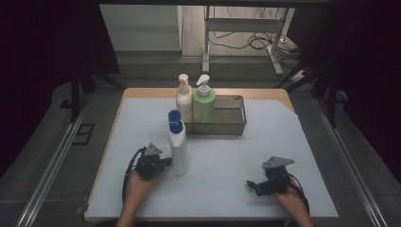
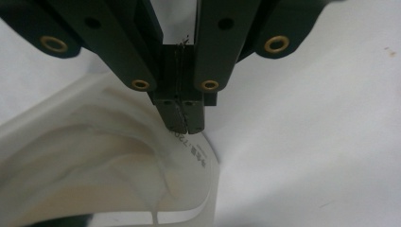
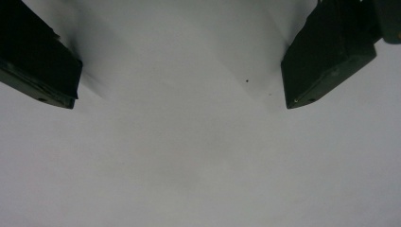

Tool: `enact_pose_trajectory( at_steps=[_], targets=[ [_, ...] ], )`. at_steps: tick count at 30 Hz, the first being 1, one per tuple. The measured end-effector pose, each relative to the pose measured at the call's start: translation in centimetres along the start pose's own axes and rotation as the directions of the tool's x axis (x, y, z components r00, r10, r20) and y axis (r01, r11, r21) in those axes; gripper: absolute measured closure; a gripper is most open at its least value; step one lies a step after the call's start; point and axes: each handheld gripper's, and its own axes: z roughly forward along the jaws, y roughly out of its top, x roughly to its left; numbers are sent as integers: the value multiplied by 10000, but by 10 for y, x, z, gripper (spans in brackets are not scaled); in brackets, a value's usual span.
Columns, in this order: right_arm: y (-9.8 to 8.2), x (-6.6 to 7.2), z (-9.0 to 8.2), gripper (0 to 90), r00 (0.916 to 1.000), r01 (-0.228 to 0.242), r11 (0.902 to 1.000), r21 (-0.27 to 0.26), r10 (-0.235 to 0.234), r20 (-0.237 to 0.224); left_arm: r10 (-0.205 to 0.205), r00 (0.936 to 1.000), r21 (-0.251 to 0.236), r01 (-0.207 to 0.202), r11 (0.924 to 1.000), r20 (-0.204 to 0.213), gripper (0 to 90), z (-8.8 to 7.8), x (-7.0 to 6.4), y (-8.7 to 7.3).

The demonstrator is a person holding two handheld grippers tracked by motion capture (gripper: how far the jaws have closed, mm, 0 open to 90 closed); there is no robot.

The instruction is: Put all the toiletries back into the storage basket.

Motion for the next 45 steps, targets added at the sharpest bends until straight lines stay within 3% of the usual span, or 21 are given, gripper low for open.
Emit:
enact_pose_trajectory(
  at_steps=[6, 16, 31, 34, 38, 45],
  targets=[
    [0, 0, 0, 0, 10000, 1, 10000, 0, -1, -1, 199, 9998, 54, -199, 9998, 40, 892, 3, -11, 1],
    [0, 0, 0, 0, 10000, 1, 10000, -2, -1, 0, 667, 9968, 184, -676, 9975, 446, 891, 11, -31, 5],
    [0, 0, 0, 0, 10000, 25, 10000, 14, -25, 13, 882, 9898, 176, -907, 9957, 1122, 875, 25, -51, 9],
    [0, 0, 0, 0, 10000, 24, 10000, 28, -24, 20, 933, 9897, 155, -955, 9953, 1084, 873, 26, -53, 9],
    [0, 0, 0, 0, 10000, 34, 10000, 44, -34, 31, 848, 9909, 219, -875, 9959, 1044, 842, 23, -53, 7],
    [1, 0, 0, 0, 10000, 11, 9999, 103, -11, 31, 1119, 9910, 208, -1137, 9933, 737, 674, 10, -58, 4]
  ],
)
